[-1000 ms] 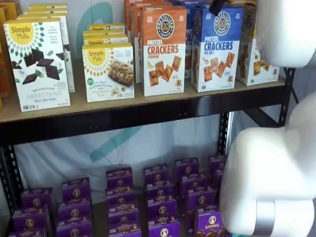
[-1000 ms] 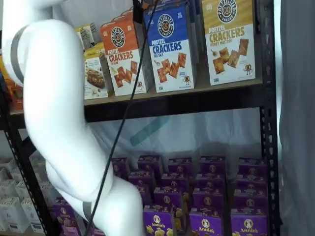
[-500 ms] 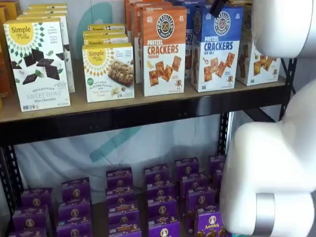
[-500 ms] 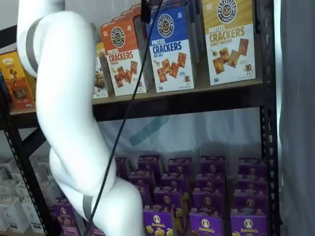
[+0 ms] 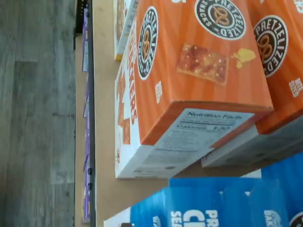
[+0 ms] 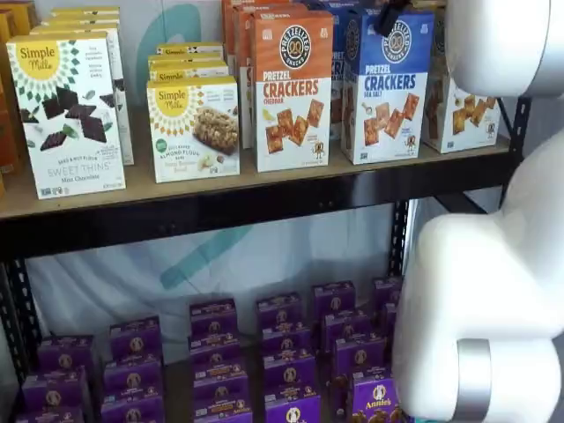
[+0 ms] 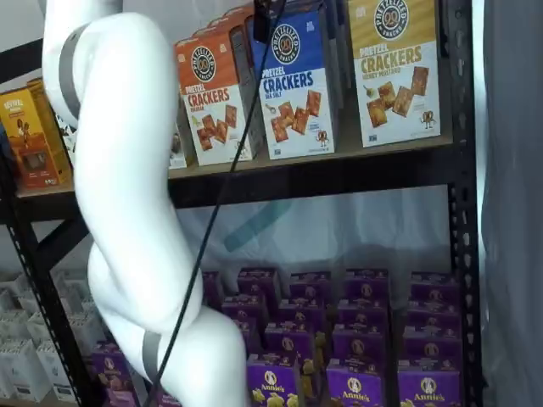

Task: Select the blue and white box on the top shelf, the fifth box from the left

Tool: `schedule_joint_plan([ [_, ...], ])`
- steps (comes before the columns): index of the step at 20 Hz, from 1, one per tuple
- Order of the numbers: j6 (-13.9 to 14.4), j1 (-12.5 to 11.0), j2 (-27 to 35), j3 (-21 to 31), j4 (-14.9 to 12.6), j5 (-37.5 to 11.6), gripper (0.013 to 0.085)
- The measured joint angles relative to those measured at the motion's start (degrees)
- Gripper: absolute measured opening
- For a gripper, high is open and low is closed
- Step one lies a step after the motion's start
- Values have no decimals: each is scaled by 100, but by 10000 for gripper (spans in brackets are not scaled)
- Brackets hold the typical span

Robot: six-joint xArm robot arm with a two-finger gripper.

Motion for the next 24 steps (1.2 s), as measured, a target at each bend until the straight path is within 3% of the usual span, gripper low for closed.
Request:
schedule_joint_plan([
  [10, -19, 124, 355, -455, -446, 363, 850],
  [19, 45, 431, 516, -651, -1066, 623, 850],
  [24, 96, 538, 508, -614, -1201, 673, 850],
])
